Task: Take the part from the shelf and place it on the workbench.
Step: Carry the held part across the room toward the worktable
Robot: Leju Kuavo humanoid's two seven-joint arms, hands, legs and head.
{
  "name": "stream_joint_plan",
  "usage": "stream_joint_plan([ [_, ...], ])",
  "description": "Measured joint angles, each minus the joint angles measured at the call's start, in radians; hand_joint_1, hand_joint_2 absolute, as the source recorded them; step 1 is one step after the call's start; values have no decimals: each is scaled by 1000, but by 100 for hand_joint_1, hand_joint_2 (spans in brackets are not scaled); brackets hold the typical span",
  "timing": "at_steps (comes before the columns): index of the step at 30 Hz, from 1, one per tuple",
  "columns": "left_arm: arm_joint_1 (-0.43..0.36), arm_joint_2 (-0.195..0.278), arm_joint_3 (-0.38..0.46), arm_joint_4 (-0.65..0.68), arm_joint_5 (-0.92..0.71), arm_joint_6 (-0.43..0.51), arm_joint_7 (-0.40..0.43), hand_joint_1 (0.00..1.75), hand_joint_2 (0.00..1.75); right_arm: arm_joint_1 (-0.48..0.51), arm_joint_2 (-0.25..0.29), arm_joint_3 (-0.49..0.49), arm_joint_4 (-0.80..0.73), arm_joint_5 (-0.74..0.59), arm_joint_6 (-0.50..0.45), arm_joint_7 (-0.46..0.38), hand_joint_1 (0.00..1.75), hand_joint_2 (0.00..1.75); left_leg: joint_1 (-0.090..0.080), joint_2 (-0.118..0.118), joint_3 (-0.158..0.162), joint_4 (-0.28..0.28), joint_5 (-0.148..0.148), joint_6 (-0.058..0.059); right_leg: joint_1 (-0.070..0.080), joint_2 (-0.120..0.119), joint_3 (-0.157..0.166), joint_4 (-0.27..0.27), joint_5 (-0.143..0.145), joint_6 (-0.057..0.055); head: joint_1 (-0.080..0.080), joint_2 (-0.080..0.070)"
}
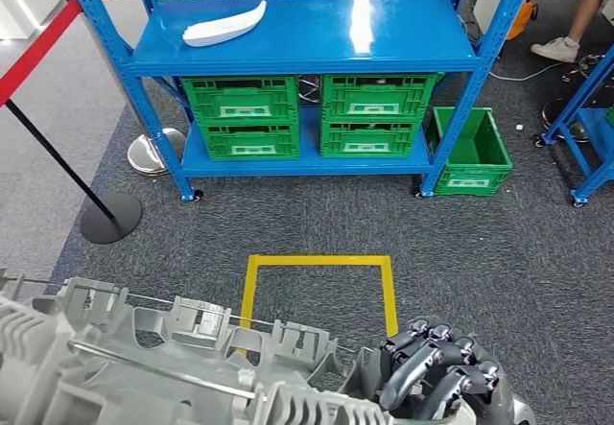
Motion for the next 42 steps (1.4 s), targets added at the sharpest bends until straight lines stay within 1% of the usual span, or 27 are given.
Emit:
stream_joint_plan([
  [2,4,-2,0,0,2,0,1,0,0,5,-3,0,3,16,-10,0,175,175,3,1,-18,-4,22,10,-1,2,-15,20,-32,13,1,0],
  [5,5,-5,1,0,6,0,1,0,0,12,-11,0,9,28,-23,1,175,175,6,3,-55,-4,57,21,-6,4,-54,190,-182,30,8,0],
  [6,5,-6,1,0,8,0,2,0,0,15,-13,0,12,29,-25,1,175,175,6,4,-70,-4,69,21,-7,4,-62,253,-209,33,9,0],
  [7,6,-7,1,0,8,0,2,0,0,17,-15,0,15,30,-26,2,175,175,6,4,-85,-3,81,20,-9,4,-58,293,-210,36,9,0],
  [8,6,-8,1,0,9,0,2,0,0,20,-16,1,16,33,-28,3,175,175,6,4,-100,-1,92,18,-10,4,-38,298,-189,38,9,0],
  [9,6,-10,1,0,9,0,2,0,0,22,-18,1,17,38,-33,5,175,175,7,4,-115,1,103,15,-11,4,-2,268,-159,39,10,0],
  [10,6,-11,1,0,10,0,2,0,0,23,-20,2,18,46,-41,8,175,175,8,4,-129,5,113,11,-13,4,50,207,-141,40,10,0],
  [12,7,-13,1,0,12,0,3,0,0,24,-25,7,17,72,-66,14,175,175,7,2,-149,13,131,1,-11,5,157,56,-157,37,10,0],
  [14,9,-14,2,0,13,0,3,0,0,30,-34,15,16,103,-97,12,175,175,7,1,-158,16,150,-10,-7,7,195,-16,-183,25,10,0],
  [16,13,-15,2,0,14,0,3,0,0,37,-40,19,16,127,-126,7,175,175,9,1,-165,17,157,-21,-7,6,177,-16,-170,6,11,0],
  [17,16,-17,3,0,15,0,3,0,0,39,-42,21,16,135,-137,5,175,175,10,0,-171,31,135,-27,-8,5,167,-15,-159,-4,9,0],
  [20,18,-21,3,0,16,0,3,0,0,40,-47,28,16,141,-152,5,175,175,12,-1,-214,185,-19,-40,-10,4,127,-15,-121,-19,3,0],
  [21,17,-22,3,0,17,0,3,0,0,39,-48,30,16,138,-152,5,175,175,13,-1,-225,250,-52,-42,-10,4,110,-14,-107,-19,2,0],
  [22,16,-22,3,0,18,0,3,0,0,37,-51,33,17,134,-149,5,175,175,13,-1,-226,293,-59,-42,-10,4,92,-13,-93,-19,2,0],
  [24,15,-25,3,0,18,0,3,0,0,27,-58,39,19,119,-134,7,175,175,13,-1,-183,292,-17,-39,-10,4,57,-12,-67,-15,1,0],
  [26,12,-26,3,0,16,0,4,0,0,11,-65,41,20,98,-111,10,175,175,12,-1,-81,175,15,-33,-8,5,31,-10,-43,-10,1,0],
  [28,5,-27,2,0,11,-1,7,0,0,-10,-70,41,20,76,-87,10,175,175,10,-2,13,38,-6,-24,-6,4,12,-8,-19,-1,2,0],
  [29,3,-28,2,0,9,-2,9,0,0,-21,-72,42,20,67,-77,10,175,175,8,-2,34,-2,-18,-19,-5,3,5,-9,-6,5,2,0],
  [31,5,-29,2,0,5,-2,11,0,0,-34,-74,43,20,57,-65,11,175,175,6,-2,22,-16,-11,-7,-9,2,-4,-12,10,16,2,0],
  [32,8,-30,2,0,3,-2,13,0,0,-36,-76,43,20,54,-60,11,175,175,7,-1,13,-16,0,0,-10,2,-11,-2,-7,22,3,0],
  [33,10,-31,2,0,2,-2,15,0,0,-38,-77,43,20,51,-55,11,175,175,8,0,4,-17,11,7,-11,2,-20,28,-44,27,6,0],
  [35,10,-30,1,0,0,-2,21,0,0,-42,-79,44,21,45,-43,10,175,175,8,1,-19,-16,35,16,-12,2,-46,145,-153,34,11,0],
  [36,10,-29,1,0,-1,-2,25,0,0,-44,-79,44,22,42,-37,10,175,175,7,1,-33,-16,48,17,-12,2,-56,212,-192,36,13,0],
  [37,11,-28,1,0,-2,-2,29,0,0,-43,-79,44,22,40,-34,10,175,175,6,1,-48,-15,60,17,-12,2,-59,263,-209,38,13,0],
  [39,12,-27,1,0,-6,-1,40,0,0,-39,-79,44,23,37,-31,9,175,175,5,1,-80,-12,84,15,-12,2,-19,273,-176,37,14,0],
  [40,13,-27,1,0,-7,0,45,0,0,-35,-79,44,23,34,-30,9,175,175,5,1,-96,-10,95,12,-12,2,27,227,-149,34,14,0],
  [42,15,-26,0,0,-9,1,52,0,0,-29,-79,44,23,27,-26,8,175,175,4,0,-121,-3,116,4,-10,2,142,75,-146,28,14,0],
])
